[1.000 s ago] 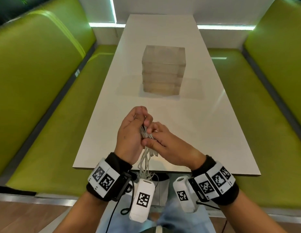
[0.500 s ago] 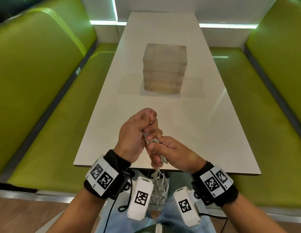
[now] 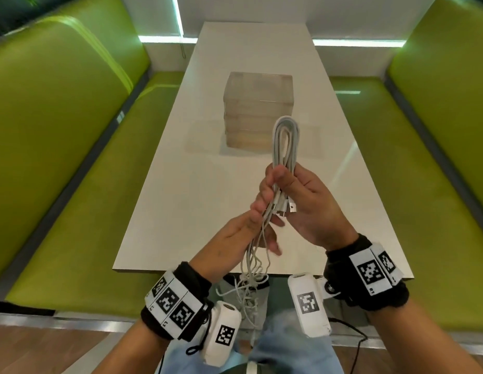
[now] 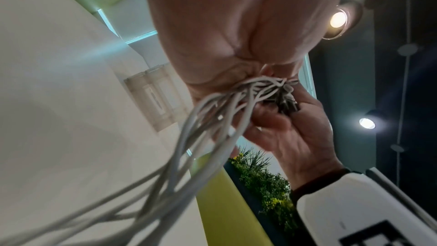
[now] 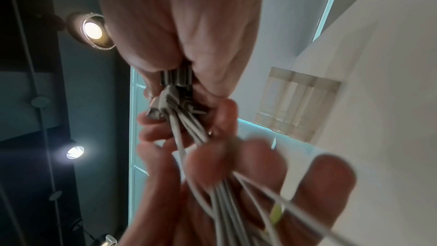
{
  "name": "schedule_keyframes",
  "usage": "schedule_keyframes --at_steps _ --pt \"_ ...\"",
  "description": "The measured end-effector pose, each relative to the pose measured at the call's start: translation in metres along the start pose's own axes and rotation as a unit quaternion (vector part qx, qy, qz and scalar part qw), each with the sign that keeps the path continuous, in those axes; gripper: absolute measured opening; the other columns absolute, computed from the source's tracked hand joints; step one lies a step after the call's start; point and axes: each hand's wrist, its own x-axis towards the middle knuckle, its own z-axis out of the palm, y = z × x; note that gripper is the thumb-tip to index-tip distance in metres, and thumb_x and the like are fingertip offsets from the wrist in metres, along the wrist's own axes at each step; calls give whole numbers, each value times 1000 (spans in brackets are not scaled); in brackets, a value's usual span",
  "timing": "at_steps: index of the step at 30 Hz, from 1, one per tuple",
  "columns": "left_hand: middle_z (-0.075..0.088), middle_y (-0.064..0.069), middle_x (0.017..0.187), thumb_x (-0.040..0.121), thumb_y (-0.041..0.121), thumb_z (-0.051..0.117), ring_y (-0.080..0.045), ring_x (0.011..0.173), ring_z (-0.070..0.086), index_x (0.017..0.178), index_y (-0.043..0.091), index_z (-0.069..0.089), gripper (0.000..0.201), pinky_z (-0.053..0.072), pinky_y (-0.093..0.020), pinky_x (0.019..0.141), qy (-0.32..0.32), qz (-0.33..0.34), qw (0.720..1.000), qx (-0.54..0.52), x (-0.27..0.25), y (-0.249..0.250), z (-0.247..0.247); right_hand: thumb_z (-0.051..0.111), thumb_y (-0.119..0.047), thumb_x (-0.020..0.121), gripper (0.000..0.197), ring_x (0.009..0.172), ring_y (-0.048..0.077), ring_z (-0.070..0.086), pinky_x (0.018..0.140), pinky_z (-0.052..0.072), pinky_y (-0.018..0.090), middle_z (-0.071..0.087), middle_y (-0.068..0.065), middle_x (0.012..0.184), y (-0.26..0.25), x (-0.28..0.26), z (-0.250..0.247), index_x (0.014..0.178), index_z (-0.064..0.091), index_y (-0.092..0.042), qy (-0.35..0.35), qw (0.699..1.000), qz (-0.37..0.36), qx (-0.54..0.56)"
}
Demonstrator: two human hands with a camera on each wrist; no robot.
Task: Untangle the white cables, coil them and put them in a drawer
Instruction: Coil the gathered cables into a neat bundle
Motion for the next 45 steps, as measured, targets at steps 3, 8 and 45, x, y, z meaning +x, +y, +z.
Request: schedule_keyframes --at_steps 3,8,45 --pt "33 2 60 95 42 42 -10 49 33 69 30 57 32 32 -22 50 15 -4 999 -43 4 -4 4 44 -26 91 21 52 16 49 54 44 32 46 0 61 0 0 4 86 49 -7 18 999 -6 27" --pt "33 7 59 93 40 46 -6 48 28 62 31 52 33 28 -17 47 29 9 999 -28 3 -8 7 44 -25 92 21 49 13 42 58 44 30 43 -1 58 4 -3 7 86 51 -7 39 997 0 62" --pt "34 8 50 91 34 47 -8 45 24 76 13 64 31 19 -20 46 -118 -87 987 -73 -13 2 -21 52 -28 95 20 64 0 49 64 39 12 53 -16 65 -34 -13 -26 76 52 -33 -290 770 203 -531"
